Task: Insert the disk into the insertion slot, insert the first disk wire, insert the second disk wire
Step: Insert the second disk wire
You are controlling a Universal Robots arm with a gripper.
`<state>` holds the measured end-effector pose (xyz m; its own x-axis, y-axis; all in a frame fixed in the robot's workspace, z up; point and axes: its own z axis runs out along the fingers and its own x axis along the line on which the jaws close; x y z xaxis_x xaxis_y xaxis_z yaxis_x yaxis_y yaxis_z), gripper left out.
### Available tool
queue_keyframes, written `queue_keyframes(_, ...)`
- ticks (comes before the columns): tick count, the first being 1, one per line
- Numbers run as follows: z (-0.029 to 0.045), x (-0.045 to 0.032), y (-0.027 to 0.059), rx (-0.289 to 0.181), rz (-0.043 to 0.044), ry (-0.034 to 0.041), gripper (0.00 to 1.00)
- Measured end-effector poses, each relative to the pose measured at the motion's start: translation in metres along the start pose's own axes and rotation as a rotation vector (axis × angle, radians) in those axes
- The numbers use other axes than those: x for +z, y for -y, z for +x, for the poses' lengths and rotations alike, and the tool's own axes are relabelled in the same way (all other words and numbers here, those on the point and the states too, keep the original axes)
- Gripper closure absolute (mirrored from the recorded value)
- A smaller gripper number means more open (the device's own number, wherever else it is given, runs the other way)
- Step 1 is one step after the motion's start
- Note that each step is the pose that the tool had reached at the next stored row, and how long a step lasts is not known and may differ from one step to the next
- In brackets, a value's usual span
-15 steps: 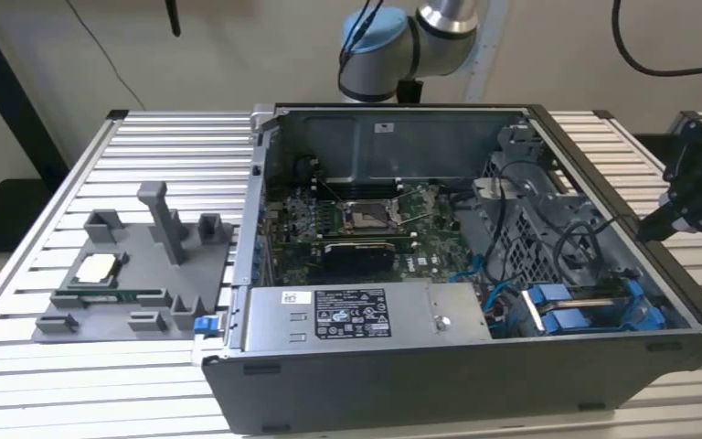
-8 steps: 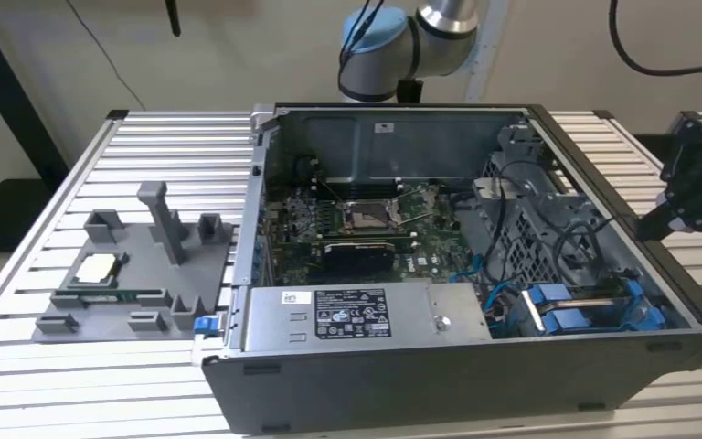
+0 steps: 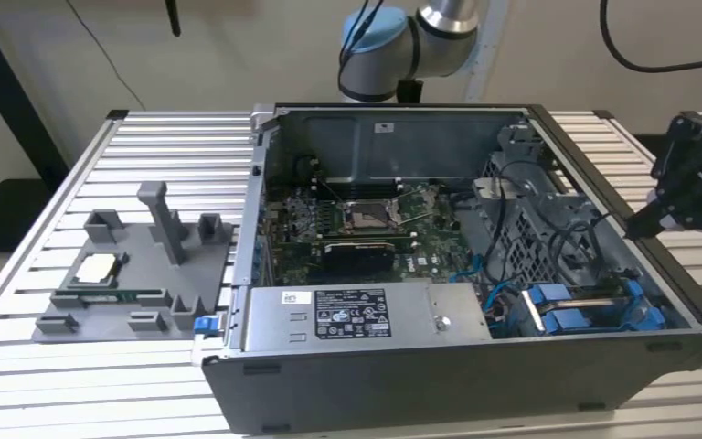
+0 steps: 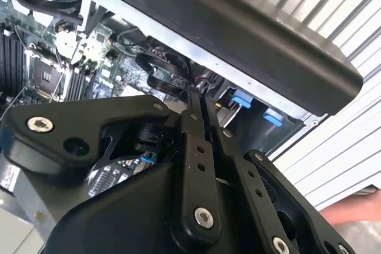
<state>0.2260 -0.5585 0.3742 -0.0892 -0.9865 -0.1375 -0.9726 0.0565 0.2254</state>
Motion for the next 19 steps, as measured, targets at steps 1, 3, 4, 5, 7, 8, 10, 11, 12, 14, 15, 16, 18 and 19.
queue_keyframes(1, 0.0001, 0.0001, -0.0021, 0.000, 0.0000, 0.0000, 0.84)
queue_keyframes(3, 0.0004, 0.0003, -0.0062, 0.000, 0.0000, -0.0001, 0.84)
queue_keyframes(4, 0.0005, 0.0004, -0.0081, 0.000, 0.0001, 0.0001, 0.84)
queue_keyframes(5, 0.0006, 0.0003, -0.0096, 0.000, 0.0001, 0.0000, 0.84)
queue_keyframes(7, 0.0008, 0.0001, -0.0132, 0.000, 0.0001, 0.0000, 0.84)
queue_keyframes(8, 0.0009, 0.0001, -0.0150, 0.000, 0.0002, -0.0002, 0.84)
queue_keyframes(10, 0.0012, 0.0005, -0.0194, 0.000, 0.0002, -0.0001, 0.84)
queue_keyframes(11, 0.0014, 0.0007, -0.0215, 0.000, 0.0002, 0.0000, 0.84)
queue_keyframes(12, 0.0016, 0.0010, -0.0240, 0.000, 0.0003, -0.0001, 0.84)
queue_keyframes(14, 0.0021, 0.0013, -0.0293, 0.000, 0.0003, 0.0000, 0.84)
queue_keyframes(15, 0.0024, 0.0013, -0.0316, 0.000, 0.0003, 0.0001, 0.84)
queue_keyframes(16, 0.0027, 0.0010, -0.0336, 0.000, 0.0004, -0.0002, 0.84)
queue_keyframes(18, 0.0039, 0.0006, -0.0370, 0.000, 0.0004, 0.0000, 0.84)
queue_keyframes(19, 0.0047, 0.0006, -0.0387, 0.000, 0.0005, -0.0001, 0.84)
